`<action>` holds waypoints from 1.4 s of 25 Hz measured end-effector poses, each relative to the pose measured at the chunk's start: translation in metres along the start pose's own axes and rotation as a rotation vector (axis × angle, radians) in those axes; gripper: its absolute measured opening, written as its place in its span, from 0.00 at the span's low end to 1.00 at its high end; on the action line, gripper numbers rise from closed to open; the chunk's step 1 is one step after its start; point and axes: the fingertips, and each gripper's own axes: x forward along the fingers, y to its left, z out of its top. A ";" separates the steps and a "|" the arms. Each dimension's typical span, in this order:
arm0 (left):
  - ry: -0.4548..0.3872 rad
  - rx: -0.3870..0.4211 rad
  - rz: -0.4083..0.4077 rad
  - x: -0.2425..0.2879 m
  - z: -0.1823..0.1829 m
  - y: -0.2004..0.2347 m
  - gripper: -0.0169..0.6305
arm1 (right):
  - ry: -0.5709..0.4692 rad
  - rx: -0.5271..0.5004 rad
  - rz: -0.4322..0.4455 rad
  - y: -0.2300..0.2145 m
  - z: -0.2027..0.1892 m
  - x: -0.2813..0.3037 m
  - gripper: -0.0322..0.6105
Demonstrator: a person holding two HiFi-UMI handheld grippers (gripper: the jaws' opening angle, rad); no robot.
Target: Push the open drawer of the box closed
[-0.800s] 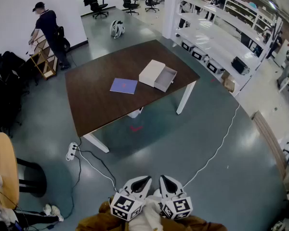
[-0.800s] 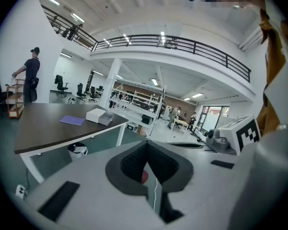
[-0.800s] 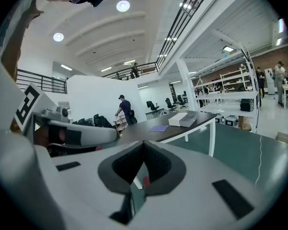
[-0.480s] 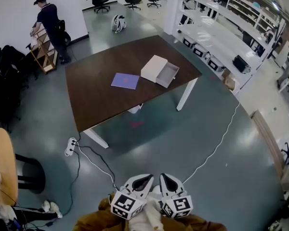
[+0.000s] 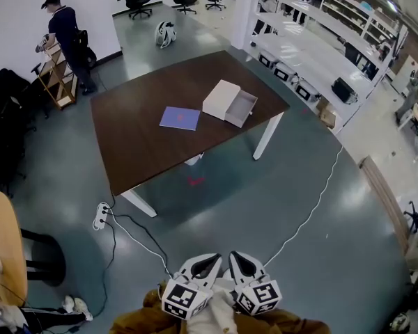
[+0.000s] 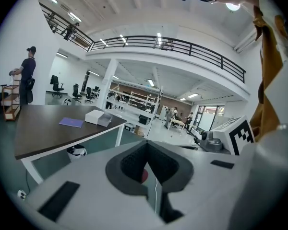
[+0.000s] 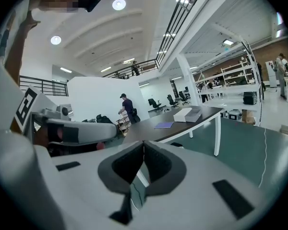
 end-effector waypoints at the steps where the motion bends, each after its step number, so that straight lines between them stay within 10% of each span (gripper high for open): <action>1: 0.005 -0.003 0.005 -0.004 -0.002 0.006 0.04 | 0.000 0.001 -0.001 0.003 -0.001 0.004 0.06; 20: 0.021 -0.097 -0.017 -0.031 -0.015 0.071 0.04 | 0.040 -0.011 -0.048 0.034 -0.018 0.049 0.06; 35: 0.128 -0.112 -0.022 0.143 0.037 0.123 0.04 | 0.017 0.106 -0.060 -0.115 0.042 0.141 0.06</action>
